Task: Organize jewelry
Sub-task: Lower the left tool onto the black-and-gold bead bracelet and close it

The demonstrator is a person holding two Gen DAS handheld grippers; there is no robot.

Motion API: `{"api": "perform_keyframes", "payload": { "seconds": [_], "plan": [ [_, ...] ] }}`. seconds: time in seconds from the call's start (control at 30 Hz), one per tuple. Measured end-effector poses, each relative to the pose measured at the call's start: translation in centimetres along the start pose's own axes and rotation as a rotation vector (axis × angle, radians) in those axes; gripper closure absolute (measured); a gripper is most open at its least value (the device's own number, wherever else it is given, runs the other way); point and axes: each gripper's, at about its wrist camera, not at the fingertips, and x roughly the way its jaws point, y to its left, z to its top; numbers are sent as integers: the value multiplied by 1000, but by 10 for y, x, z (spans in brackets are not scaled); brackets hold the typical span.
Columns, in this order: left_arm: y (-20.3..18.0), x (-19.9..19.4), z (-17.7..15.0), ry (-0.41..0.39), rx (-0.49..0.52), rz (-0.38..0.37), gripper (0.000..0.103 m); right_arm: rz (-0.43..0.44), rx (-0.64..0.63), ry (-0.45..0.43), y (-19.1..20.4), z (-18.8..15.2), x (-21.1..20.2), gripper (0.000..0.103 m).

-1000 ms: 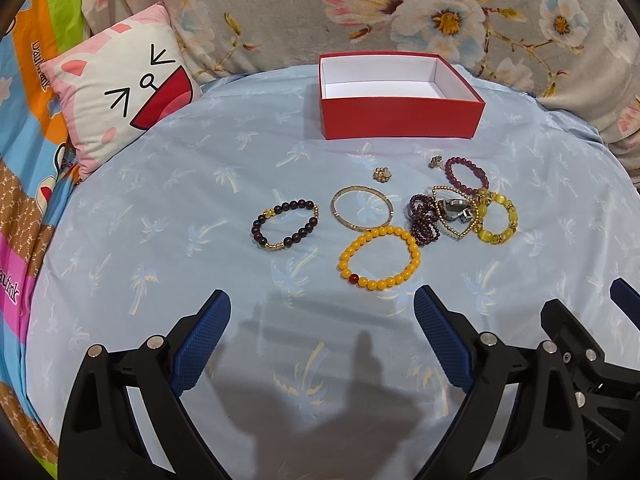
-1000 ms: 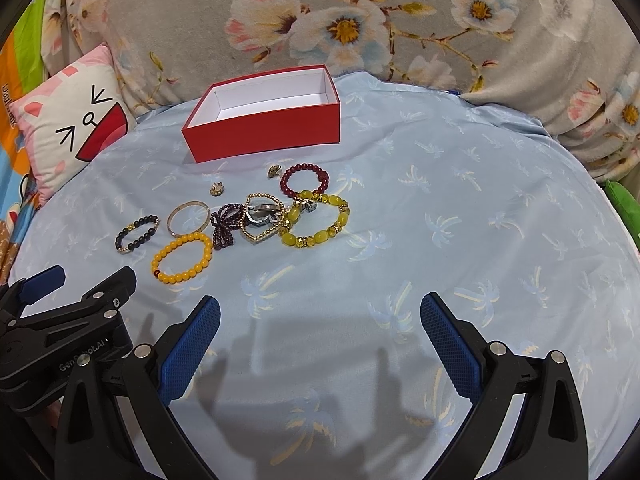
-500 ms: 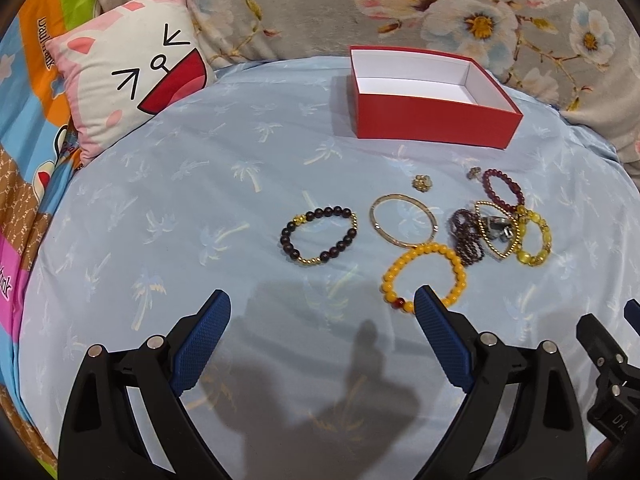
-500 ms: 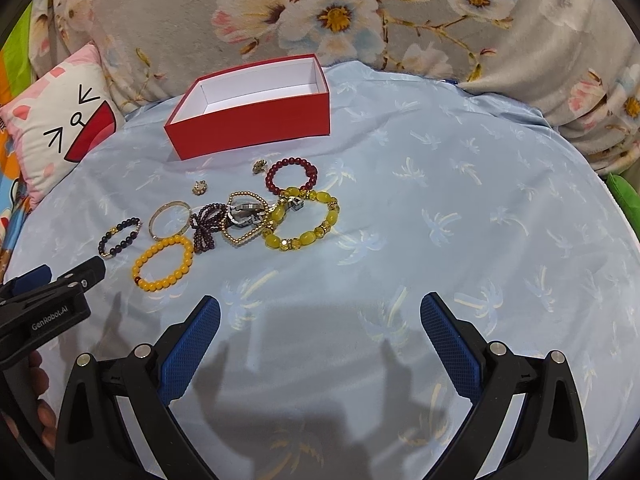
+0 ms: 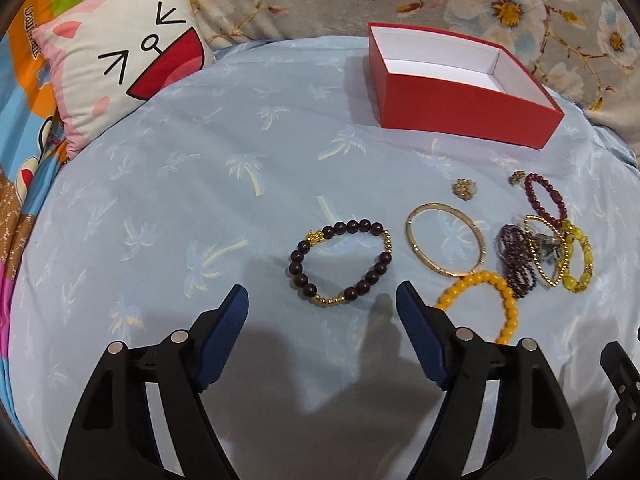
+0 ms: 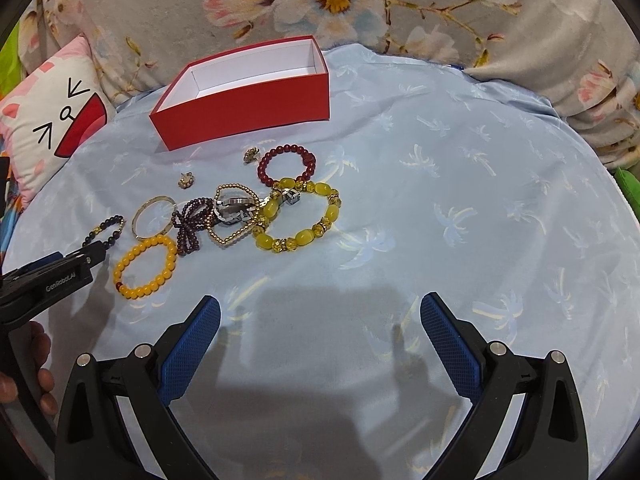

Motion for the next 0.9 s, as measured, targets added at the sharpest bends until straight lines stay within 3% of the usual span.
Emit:
{"api": "perform_keyframes", "payload": {
  "seconds": [0.27, 0.67, 0.73, 0.9],
  "plan": [
    [-7, 15, 6, 10, 22, -24, 39, -5, -4, 17, 2, 7, 14, 8],
    [-20, 15, 11, -11, 56, -60, 75, -7, 2, 35, -2, 18, 30, 18],
    [-20, 16, 12, -11, 53, -65, 87, -12, 3, 31, -3, 21, 32, 21],
    [-20, 17, 15, -11, 55, -75, 89, -7, 22, 27, -8, 33, 40, 35]
  ]
}}
